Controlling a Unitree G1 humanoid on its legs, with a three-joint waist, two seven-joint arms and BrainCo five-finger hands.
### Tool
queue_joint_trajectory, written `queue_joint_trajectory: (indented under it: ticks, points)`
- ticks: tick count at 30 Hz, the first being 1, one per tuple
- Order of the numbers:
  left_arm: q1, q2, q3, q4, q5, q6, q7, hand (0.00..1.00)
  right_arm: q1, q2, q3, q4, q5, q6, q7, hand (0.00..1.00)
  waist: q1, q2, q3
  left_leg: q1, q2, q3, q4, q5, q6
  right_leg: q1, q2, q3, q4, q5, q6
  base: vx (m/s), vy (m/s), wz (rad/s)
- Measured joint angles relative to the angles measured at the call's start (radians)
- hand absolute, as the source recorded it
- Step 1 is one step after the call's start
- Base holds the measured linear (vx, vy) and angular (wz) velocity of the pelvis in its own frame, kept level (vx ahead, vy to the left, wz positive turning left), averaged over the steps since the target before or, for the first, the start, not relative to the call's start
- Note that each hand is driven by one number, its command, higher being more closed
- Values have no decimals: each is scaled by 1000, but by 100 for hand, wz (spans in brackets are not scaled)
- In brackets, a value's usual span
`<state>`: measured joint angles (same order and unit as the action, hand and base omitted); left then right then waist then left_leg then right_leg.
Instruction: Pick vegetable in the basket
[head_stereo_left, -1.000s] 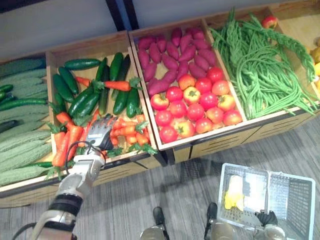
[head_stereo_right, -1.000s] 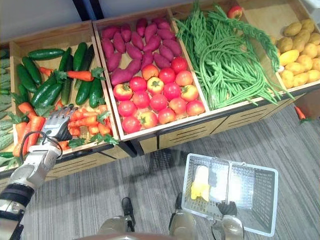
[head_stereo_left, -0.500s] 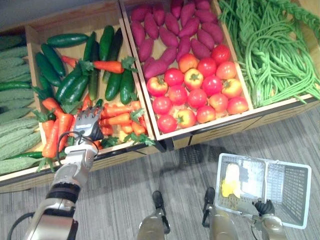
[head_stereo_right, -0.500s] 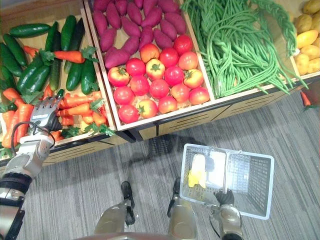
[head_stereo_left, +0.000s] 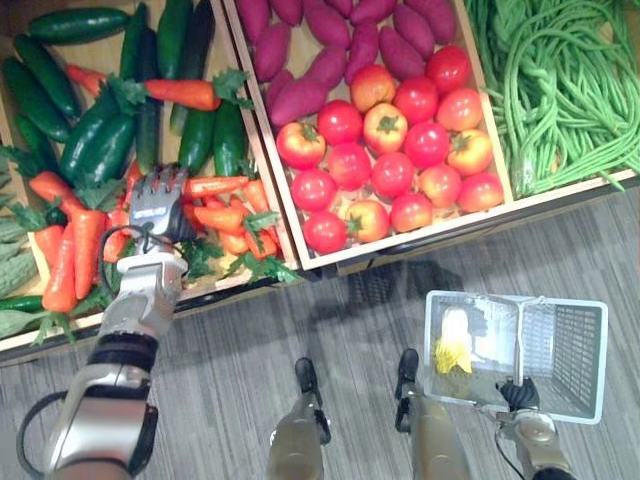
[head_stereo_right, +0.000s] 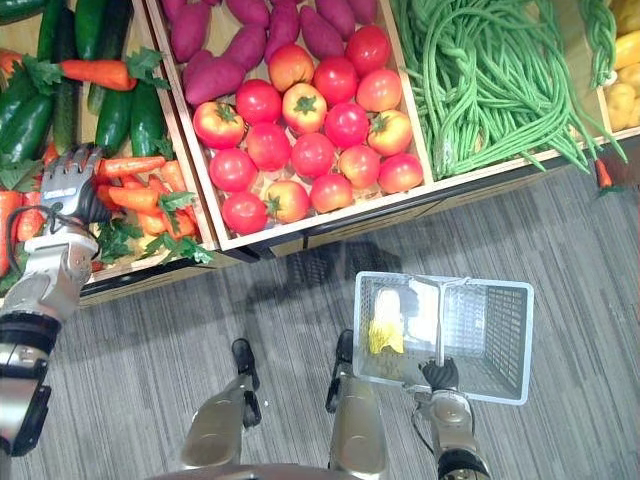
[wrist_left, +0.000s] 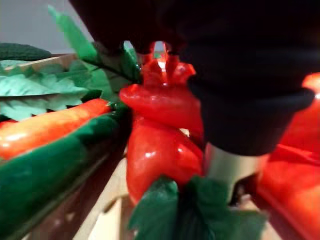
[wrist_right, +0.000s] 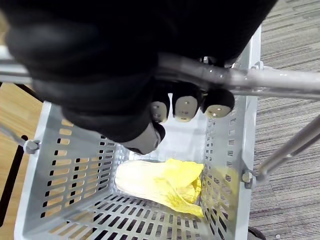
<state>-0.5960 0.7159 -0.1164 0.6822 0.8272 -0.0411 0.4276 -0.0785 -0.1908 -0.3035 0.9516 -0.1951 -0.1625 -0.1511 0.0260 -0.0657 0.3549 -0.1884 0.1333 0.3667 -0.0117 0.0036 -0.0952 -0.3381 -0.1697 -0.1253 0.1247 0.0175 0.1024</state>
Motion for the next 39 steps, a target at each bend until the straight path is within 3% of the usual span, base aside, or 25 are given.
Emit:
queue_joint_trajectory:
  ticks: [13, 26, 32, 39]
  points:
    - [-25, -6, -56, 59, 2, -2, 3, 100, 2, 0, 36, -10, 0, -12, -2, 100, -9, -12, 8, 2, 1, 31, 26, -10, 6, -1, -4, 30, -18, 20, 15, -25, 0, -7]
    - [87, -32, -31, 35, 12, -2, -29, 100, 32, 0, 31, 7, -2, -2, -2, 100, -21, 2, -8, 63, 0, 22, 36, -13, 3, 81, -4, 11, -37, 21, 17, 14, 2, 2]
    - [190, -40, 37, -166, 18, -20, -50, 100, 98, -2, -43, 27, -57, 30, -2, 100, -17, 28, -88, 94, -1, -30, 34, -13, 3, 155, -6, -39, -61, 20, 17, 29, 9, 21]
    - [280, -40, 83, -333, 17, -40, -49, 100, 151, -39, -47, 44, -122, 58, -1, 100, -22, 55, -193, 121, -13, -66, -15, 11, 6, 192, -8, -63, -91, 23, 21, -27, 3, 12]
